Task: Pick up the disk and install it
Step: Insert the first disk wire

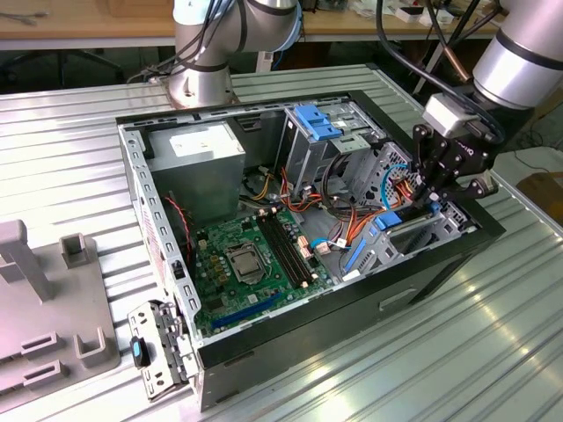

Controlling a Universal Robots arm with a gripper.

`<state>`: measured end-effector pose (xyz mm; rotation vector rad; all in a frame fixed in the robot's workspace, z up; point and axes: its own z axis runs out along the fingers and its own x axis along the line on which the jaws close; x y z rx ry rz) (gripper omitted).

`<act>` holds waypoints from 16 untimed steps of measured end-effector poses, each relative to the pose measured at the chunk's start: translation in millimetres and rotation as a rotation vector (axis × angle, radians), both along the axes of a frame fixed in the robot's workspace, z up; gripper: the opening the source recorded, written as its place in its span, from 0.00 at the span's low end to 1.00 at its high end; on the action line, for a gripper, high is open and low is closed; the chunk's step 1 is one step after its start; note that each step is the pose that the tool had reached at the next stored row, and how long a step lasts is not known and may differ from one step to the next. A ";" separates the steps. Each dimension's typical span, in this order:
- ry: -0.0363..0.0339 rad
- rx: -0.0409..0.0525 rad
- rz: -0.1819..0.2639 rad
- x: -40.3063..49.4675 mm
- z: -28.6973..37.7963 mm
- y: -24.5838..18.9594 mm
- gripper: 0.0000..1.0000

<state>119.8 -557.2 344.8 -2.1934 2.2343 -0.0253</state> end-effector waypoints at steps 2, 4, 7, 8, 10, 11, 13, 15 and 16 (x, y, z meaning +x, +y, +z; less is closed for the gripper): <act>0.0000 -0.0001 0.000 0.0 -0.6 0.0 0.17; 0.0000 0.0000 0.000 0.0 -1.5 0.0 0.17; 0.0000 0.0006 0.000 0.0 -3.6 0.0 0.17; 0.0000 0.0005 0.000 0.0 -4.2 0.0 0.17; 0.0009 0.0006 0.000 0.0 -6.4 0.0 0.17; 0.0010 0.0011 0.000 0.0 -6.8 0.0 0.17; 0.0010 0.0016 0.000 0.0 -7.0 0.0 0.17; 0.0009 0.0016 0.000 0.0 -7.0 0.0 0.17; 0.0009 0.0015 0.000 0.0 -7.0 0.0 0.17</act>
